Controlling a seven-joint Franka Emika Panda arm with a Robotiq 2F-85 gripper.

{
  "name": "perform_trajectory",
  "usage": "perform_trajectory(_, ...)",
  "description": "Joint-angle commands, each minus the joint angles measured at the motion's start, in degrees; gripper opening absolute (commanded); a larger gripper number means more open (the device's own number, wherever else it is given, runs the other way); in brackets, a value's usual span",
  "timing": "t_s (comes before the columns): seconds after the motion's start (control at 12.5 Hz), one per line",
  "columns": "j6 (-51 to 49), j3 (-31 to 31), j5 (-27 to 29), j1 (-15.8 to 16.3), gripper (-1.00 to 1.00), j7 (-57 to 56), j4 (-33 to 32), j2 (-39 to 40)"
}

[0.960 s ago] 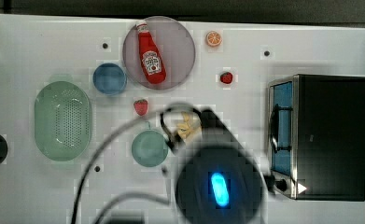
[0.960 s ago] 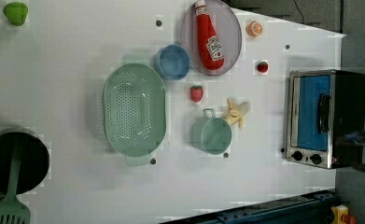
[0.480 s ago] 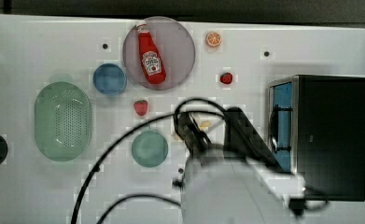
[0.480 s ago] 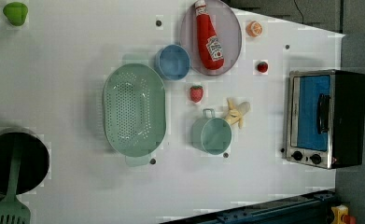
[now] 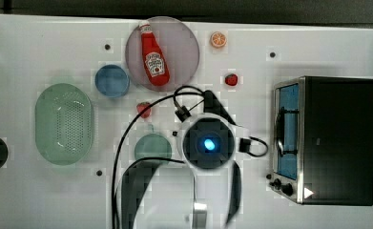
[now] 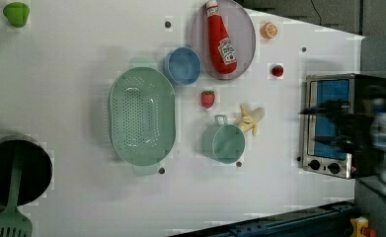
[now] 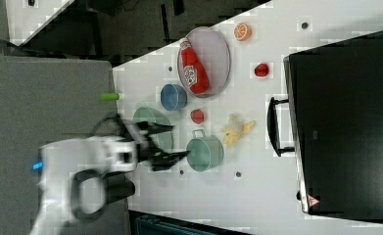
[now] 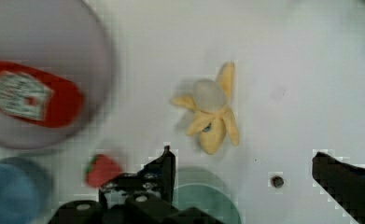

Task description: Pick banana from table and place on oven.

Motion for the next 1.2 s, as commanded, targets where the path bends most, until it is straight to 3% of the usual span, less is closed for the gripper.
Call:
perform_trajectory(0.08, 6.8, -1.0, 0.9, -0.5, 1.00, 1.9, -3.1, 4.7)
perform_trajectory(0.72, 26.6, -0.9, 1.0, -0.5, 1.00, 2.0, -4.6, 25.2)
perform_trajectory(0.8, 28.1, -0.9, 1.1, -0.5, 0.92, 2.0, -4.7, 26.4)
perform_trajectory(1.2, 29.5, -0.5, 1.1, -0.4, -0.27, 2.0, -5.4, 26.8)
